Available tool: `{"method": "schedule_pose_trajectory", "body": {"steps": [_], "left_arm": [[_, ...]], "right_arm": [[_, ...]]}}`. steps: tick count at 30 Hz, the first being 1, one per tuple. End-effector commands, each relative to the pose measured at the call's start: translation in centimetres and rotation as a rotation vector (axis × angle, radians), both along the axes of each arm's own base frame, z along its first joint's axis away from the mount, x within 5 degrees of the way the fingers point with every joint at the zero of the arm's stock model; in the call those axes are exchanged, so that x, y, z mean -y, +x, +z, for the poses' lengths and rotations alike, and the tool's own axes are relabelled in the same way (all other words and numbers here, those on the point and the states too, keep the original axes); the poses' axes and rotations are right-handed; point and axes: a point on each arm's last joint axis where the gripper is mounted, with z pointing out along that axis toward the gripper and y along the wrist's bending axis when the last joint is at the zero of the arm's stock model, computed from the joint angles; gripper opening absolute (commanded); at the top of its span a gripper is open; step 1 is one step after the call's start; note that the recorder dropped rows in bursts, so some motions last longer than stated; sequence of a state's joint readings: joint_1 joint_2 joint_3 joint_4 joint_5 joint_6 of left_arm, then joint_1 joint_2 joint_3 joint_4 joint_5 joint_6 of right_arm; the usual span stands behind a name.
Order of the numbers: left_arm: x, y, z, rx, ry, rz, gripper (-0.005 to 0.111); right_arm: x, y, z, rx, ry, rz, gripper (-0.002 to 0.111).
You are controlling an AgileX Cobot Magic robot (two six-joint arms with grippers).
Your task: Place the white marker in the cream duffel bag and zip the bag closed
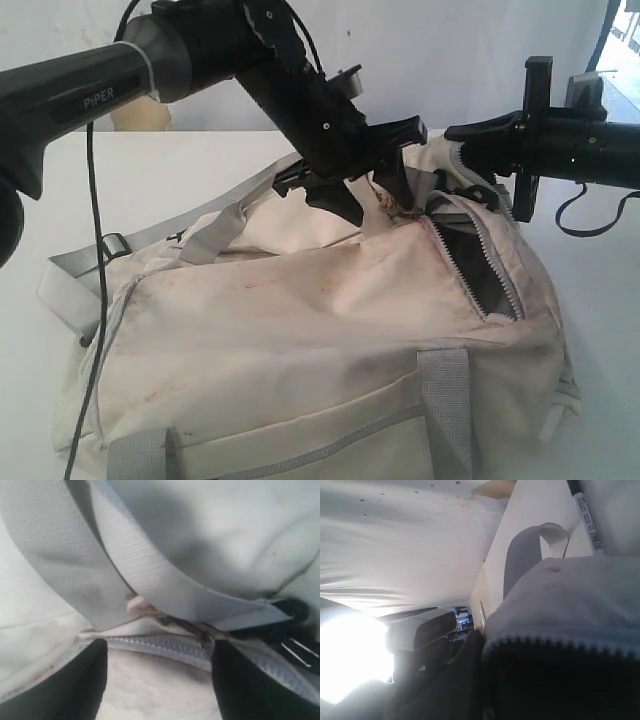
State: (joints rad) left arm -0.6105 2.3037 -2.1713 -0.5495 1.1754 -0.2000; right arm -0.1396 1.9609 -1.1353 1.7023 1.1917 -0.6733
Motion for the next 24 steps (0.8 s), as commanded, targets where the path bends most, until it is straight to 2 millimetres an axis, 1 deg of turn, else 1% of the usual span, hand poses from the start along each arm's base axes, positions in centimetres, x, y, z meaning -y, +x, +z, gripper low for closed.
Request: {"method": "schedule_pose_trajectory", "body": {"steps": [1, 6, 9, 12, 14, 18, 21, 24], "left_arm": [[-0.3, 0.4, 0.7, 0.034, -0.020, 0.011, 0.064], [-1.6, 0.9, -0.1, 0.070, 0.140, 0.053, 0.064], [-1.2, 0.9, -0.4, 0.048, 0.105, 0.064, 0.064], [-0.3, 0.8, -0.5, -0.009, 0.002, 0.072, 0.064], [0.2, 1.0, -1.0, -0.029, -0.044, 0.088, 0.064], [0.3, 1.2, -2.5, -0.054, -0.015, 0.087, 0.063], [0.1, 0.8, -2.8, -0.083, 0.016, 0.057, 0.061], [0.1, 1.0, -2.8, -0.067, 0.013, 0.065, 0.060]], "right_arm": [[0.0, 0.1, 1.3, 0.040, 0.045, -0.006, 0.000], [0.0, 0.1, 1.3, 0.040, 0.045, -0.006, 0.000], [0.0, 0.1, 1.3, 0.040, 0.045, -0.006, 0.000], [0.0, 0.1, 1.3, 0.040, 0.045, -0.006, 0.000], [0.0, 0.1, 1.3, 0.040, 0.045, -0.006, 0.000], [0.0, 0.1, 1.3, 0.040, 0.045, -0.006, 0.000], [0.0, 0.1, 1.3, 0.040, 0.045, -0.006, 0.000], [0.0, 0.1, 1.3, 0.040, 0.045, -0.006, 0.000]]}}
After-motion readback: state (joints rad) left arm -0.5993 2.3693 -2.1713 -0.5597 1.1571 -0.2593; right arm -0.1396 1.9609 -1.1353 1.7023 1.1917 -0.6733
